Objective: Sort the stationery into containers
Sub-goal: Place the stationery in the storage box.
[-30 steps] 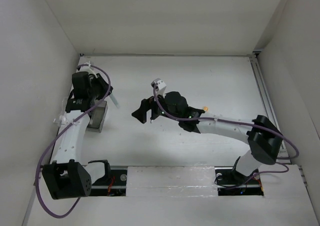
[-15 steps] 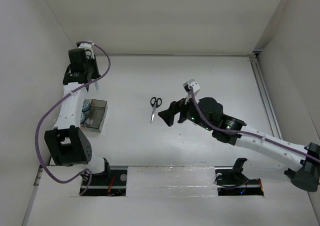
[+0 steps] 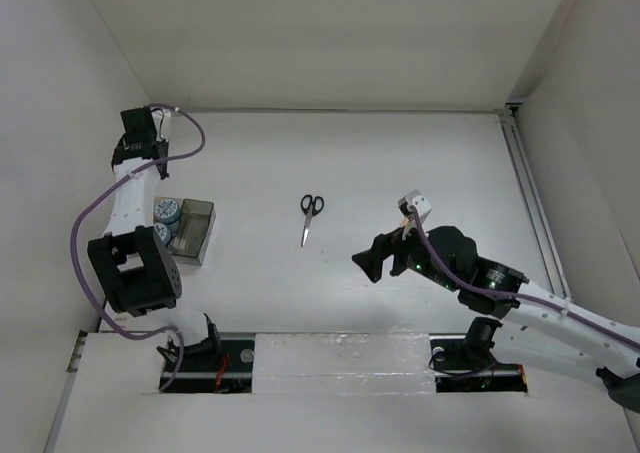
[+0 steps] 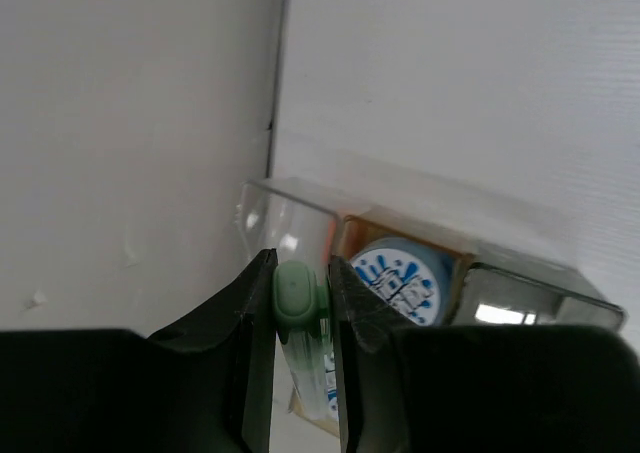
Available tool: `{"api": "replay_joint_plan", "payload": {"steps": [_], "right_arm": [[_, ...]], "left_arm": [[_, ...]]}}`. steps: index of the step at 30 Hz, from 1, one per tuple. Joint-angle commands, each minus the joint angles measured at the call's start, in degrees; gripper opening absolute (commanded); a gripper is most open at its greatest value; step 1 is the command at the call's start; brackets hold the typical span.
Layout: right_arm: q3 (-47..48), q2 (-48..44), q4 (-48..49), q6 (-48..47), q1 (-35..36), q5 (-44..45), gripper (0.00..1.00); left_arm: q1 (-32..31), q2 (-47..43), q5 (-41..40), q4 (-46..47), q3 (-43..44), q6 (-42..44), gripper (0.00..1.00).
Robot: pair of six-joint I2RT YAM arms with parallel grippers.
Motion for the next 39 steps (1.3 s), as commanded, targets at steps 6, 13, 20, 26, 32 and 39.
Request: {"api": "replay_joint_plan", "payload": {"steps": [6, 13, 20, 26, 32, 39], "right_arm": [[-3.5, -3.1, 1.8, -1.6, -0.3, -4.3, 1.00], [-4.0, -5.4, 2.5, -2.1, -0.3, -5.5, 1.00], [-5.2, -4.1, 4.6, -2.7, -0.8, -8.1, 1.00], [-5.8, -3.6, 5.2, -2.7, -0.8, -8.6, 1.00], [-6.3, -3.6, 5.2, -2.7, -0.8, -8.1, 1.00], [-6.3, -5.2, 5.2, -2.7, -0.8, -6.9, 1.00]], "left_arm": [[5.7, -3.0, -6.4, 2.2, -2.1, 8.4, 0.00], [9.3, 1.5, -1.1, 2.8, -3.9, 6.8, 0.00], [9.9, 4.0, -2.1, 5.3, -6.3, 4.6, 0.00], [9.9, 5.0, -2.8, 6.7, -5.8, 4.6, 0.00], [9.9, 6.4, -3.3, 7.9, -5.8, 4.0, 0.03], [9.9, 6.9, -6.6, 10.0, -7.0, 1.5, 0.21]]}}
